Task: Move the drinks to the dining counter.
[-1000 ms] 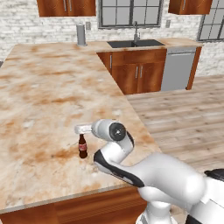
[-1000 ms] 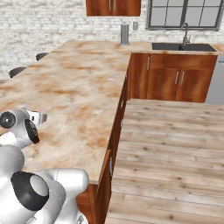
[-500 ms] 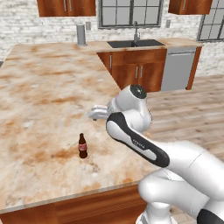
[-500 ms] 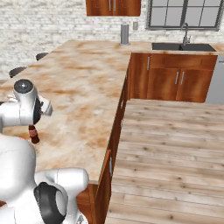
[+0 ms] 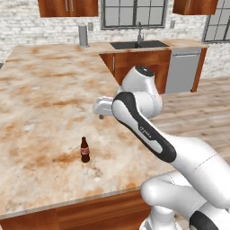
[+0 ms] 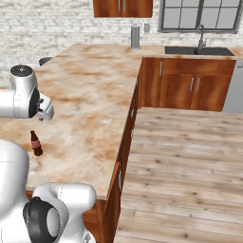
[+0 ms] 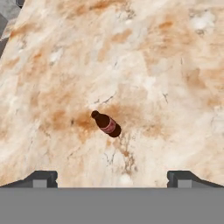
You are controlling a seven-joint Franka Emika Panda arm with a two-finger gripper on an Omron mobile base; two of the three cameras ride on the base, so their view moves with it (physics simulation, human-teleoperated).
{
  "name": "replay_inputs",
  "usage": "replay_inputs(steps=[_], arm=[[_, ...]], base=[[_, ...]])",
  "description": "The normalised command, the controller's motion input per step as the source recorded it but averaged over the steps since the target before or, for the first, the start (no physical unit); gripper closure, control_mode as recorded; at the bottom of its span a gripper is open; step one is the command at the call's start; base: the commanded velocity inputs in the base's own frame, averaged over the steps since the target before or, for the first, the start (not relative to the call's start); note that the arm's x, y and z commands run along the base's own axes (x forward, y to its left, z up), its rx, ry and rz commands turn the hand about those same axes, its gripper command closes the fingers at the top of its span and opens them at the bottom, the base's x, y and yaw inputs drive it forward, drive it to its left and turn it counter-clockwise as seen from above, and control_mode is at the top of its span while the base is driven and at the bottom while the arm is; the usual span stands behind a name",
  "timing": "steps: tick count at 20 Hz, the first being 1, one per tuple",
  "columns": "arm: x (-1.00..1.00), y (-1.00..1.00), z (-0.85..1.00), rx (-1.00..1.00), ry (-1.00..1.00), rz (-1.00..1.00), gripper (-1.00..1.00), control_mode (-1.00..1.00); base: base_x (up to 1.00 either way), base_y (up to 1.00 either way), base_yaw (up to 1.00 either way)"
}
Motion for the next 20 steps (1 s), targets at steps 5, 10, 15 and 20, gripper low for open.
replay_inputs(steps=[5,10,15,20], arm=[[-0.67,-0.32,0.00,0.00,-0.15,0.00,-1.00,-1.00],[-0.37,-0.34,0.00,0.00,0.00,0.00,-1.00,-1.00],[-0.22,-0.14,0.01,-0.02,0.00,-0.01,-1.00,-1.00],[-0.42,-0.48,0.04,-0.14,-0.15,-0.08,-1.00,-1.00]], base=[[0.00,0.00,0.00],[0.00,0.00,0.00],[0.00,0.00,0.00],[0.00,0.00,0.00]])
